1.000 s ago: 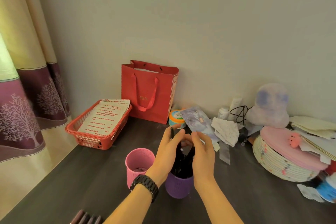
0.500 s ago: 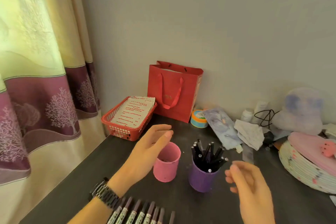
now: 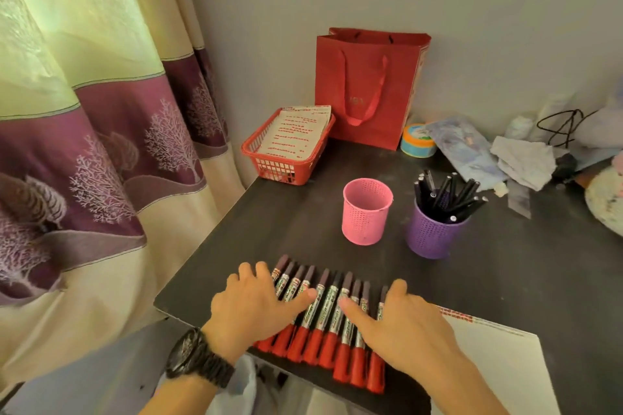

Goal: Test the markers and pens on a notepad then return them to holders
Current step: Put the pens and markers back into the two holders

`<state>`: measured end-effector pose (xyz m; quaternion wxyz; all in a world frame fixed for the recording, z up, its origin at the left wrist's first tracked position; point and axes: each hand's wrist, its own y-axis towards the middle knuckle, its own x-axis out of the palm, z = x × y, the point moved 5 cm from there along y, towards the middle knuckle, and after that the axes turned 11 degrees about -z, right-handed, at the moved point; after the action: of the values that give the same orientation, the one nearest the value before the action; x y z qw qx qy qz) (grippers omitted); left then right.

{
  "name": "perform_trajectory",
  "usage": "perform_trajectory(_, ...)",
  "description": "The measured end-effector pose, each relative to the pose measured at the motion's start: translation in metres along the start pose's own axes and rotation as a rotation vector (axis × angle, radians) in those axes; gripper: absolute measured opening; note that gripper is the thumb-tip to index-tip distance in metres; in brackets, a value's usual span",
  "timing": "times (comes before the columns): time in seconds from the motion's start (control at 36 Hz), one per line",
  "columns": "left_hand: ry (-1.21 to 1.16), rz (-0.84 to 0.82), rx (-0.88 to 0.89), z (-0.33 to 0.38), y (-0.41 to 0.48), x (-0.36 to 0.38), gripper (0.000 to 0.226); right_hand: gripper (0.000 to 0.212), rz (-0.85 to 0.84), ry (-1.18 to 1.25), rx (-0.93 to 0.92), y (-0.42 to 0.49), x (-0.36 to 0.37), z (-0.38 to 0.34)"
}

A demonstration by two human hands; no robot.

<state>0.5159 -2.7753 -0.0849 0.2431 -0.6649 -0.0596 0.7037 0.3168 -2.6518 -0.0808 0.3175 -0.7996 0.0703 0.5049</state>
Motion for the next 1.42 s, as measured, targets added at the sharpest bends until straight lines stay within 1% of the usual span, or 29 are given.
perform_trajectory(0.06, 0.041, 0.033, 0.001, 0.006, -0.001, 0.002, 0.101, 0.1, 0.008, -0.022, 0.029, 0.007, 0.002, -0.007)
perform_trajectory(0.19, 0.098, 0.056, 0.034, 0.014, -0.001, 0.003, 0.097, 0.107, 0.023, -0.054, 0.064, 0.014, 0.006, -0.022)
perform_trajectory(0.31, 0.085, 0.079, 0.034, 0.014, 0.002, 0.006, 0.085, 0.109, -0.007, -0.053, 0.065, 0.02, 0.01, -0.035)
perform_trajectory(0.47, 0.103, 0.072, 0.034, 0.016, 0.006, 0.005, 0.085, 0.093, 0.005, -0.036, 0.029, 0.026, 0.009, -0.044)
perform_trajectory(0.64, 0.085, 0.083, 0.074, 0.029, 0.002, 0.003, 0.073, 0.089, -0.04, 0.023, -0.023, 0.034, 0.004, -0.058)
perform_trajectory(0.75, 0.083, 0.089, 0.105, 0.038, -0.002, 0.003, 0.063, 0.077, -0.049, 0.026, -0.052, 0.038, 0.003, -0.067)
perform_trajectory(0.83, 0.072, 0.065, 0.115, 0.042, -0.001, 0.001, 0.061, 0.074, -0.052, 0.028, -0.071, 0.039, 0.004, -0.068)
perform_trajectory(0.89, 0.057, 0.017, 0.13, 0.045, 0.003, 0.001, 0.059, 0.073, -0.055, 0.041, -0.083, 0.041, 0.004, -0.067)
perform_trajectory(0.97, 0.087, -0.04, 0.159, 0.052, 0.006, 0.002, 0.054, 0.076, -0.081, 0.115, -0.092, 0.045, 0.001, -0.06)
perform_trajectory(1.06, 0.075, -0.015, 0.194, 0.058, 0.004, -0.001, 0.043, 0.066, -0.06, 0.288, -0.111, 0.046, -0.007, -0.046)
perform_trajectory(1.11, 0.001, -0.019, 0.233, 0.057, 0.007, -0.004, 0.034, 0.057, 0.029, 0.435, -0.133, 0.046, -0.015, -0.034)
perform_trajectory(1.14, -0.072, -0.038, 0.252, 0.055, 0.01, -0.006, 0.03, 0.054, 0.092, 0.519, -0.15, 0.045, -0.021, -0.029)
perform_trajectory(1.19, -0.269, -0.086, 0.292, 0.05, 0.014, -0.011, 0.028, 0.049, 0.224, 0.681, -0.197, 0.042, -0.033, -0.021)
perform_trajectory(1.25, -0.482, -0.069, 0.334, 0.049, 0.014, -0.017, 0.03, 0.05, 0.386, 0.778, -0.257, 0.036, -0.046, -0.018)
perform_trajectory(1.33, -0.837, 0.087, 0.407, 0.053, 0.007, -0.027, 0.038, 0.054, 0.601, 0.852, -0.362, 0.024, -0.06, -0.019)
perform_trajectory(1.42, -1.134, 0.305, 0.433, 0.057, 0.002, -0.029, 0.048, 0.057, 0.707, 0.913, -0.395, 0.017, -0.057, -0.023)
